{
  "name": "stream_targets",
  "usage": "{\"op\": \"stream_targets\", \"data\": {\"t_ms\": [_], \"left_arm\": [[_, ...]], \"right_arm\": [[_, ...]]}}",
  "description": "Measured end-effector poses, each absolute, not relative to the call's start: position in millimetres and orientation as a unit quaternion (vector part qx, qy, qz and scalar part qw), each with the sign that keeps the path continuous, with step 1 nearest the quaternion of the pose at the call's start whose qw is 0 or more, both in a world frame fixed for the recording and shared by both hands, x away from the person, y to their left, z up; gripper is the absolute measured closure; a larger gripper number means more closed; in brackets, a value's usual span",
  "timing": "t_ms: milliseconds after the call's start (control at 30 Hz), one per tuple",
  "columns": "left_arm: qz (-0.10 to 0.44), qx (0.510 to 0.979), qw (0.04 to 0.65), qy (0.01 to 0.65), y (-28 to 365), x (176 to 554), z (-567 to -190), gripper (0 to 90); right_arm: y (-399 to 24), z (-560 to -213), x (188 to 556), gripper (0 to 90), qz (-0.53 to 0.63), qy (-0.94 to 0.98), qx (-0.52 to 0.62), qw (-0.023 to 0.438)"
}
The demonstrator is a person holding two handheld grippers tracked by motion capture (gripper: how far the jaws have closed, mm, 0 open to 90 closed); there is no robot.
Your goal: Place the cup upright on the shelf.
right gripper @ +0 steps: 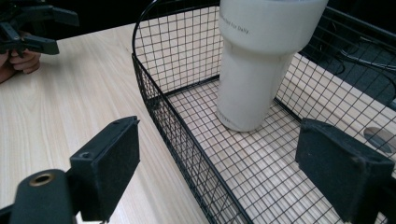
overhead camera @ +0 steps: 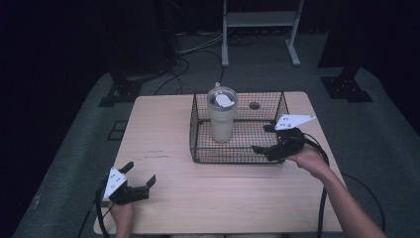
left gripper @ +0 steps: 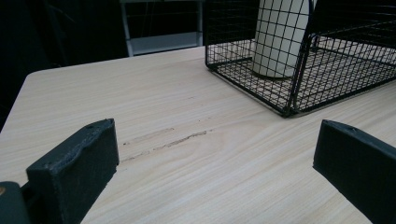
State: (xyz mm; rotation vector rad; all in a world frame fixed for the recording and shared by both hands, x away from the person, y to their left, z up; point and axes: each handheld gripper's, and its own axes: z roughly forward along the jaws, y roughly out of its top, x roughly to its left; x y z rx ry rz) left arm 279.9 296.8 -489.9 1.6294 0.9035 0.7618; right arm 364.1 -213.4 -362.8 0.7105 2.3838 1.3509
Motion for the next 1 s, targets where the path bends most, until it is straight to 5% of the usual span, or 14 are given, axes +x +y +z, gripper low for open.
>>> {"op": "stream_targets", "data": {"t_ms": [1000], "left_arm": [[0.321,0.685,0.533,0.379,296,280,-490,0.0]], "right_arm": [[-240,-393,322,13.1,0.486,0.821,0.255,0.155]]}}
